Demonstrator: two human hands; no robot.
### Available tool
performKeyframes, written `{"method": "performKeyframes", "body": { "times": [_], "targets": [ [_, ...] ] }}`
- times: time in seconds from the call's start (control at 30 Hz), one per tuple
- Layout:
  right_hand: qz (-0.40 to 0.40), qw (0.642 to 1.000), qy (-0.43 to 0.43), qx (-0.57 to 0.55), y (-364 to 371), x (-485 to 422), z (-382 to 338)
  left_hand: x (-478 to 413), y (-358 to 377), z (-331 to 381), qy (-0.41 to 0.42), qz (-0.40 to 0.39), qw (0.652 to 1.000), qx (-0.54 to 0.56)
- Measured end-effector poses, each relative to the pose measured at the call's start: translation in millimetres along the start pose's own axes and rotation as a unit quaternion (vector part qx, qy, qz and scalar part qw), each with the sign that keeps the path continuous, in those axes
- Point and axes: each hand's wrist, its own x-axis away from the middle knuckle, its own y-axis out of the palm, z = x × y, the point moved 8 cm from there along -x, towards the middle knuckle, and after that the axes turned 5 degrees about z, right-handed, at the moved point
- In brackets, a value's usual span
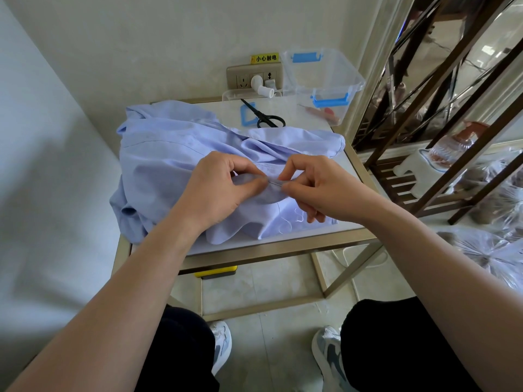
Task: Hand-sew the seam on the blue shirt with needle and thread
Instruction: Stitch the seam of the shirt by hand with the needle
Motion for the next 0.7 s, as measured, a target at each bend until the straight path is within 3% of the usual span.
{"method": "performKeyframes", "body": {
  "times": [0.7],
  "targets": [
    [0.001,0.998,-0.011,-0.055,-6.9,-0.6,-2.9,-0.4,-3.3,-4.2,-0.049,-0.007,0.996,0.069]
  ]
}}
